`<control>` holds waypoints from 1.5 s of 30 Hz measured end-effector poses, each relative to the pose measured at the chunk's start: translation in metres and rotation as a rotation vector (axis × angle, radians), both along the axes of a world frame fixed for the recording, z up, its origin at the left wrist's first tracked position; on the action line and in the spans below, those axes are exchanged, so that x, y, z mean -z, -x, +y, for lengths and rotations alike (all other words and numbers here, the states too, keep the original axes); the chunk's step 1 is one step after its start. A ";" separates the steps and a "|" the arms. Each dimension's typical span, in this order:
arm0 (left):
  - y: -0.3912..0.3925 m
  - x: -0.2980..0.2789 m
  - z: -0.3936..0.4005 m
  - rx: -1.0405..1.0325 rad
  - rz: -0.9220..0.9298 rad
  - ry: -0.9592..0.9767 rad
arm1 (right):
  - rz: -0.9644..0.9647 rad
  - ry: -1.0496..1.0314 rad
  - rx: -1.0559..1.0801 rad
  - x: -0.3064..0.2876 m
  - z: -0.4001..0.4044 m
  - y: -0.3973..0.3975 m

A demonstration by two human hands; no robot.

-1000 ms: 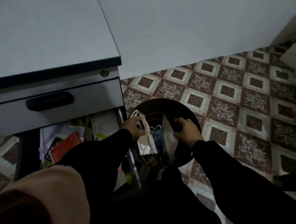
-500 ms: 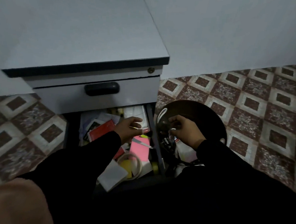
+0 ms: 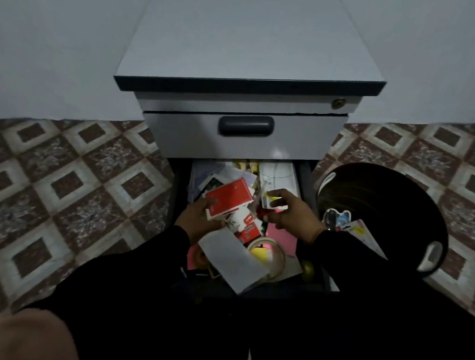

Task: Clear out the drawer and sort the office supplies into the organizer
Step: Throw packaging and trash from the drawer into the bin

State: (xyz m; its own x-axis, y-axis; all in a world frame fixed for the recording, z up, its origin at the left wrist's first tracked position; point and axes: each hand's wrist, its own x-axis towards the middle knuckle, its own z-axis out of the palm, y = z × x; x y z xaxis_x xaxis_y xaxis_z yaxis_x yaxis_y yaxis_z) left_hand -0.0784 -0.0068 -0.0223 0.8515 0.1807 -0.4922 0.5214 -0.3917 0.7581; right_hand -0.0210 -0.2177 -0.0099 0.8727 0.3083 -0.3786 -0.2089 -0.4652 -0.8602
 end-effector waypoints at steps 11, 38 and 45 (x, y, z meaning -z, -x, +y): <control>-0.029 0.041 0.034 -0.010 0.008 -0.109 | 0.075 -0.129 0.159 0.044 0.033 -0.030; -0.032 0.048 0.024 0.138 0.085 -0.167 | -0.005 -0.112 0.496 0.068 0.006 -0.048; -0.030 0.047 0.003 -0.117 0.108 0.154 | 0.062 -0.100 0.547 0.061 -0.008 -0.043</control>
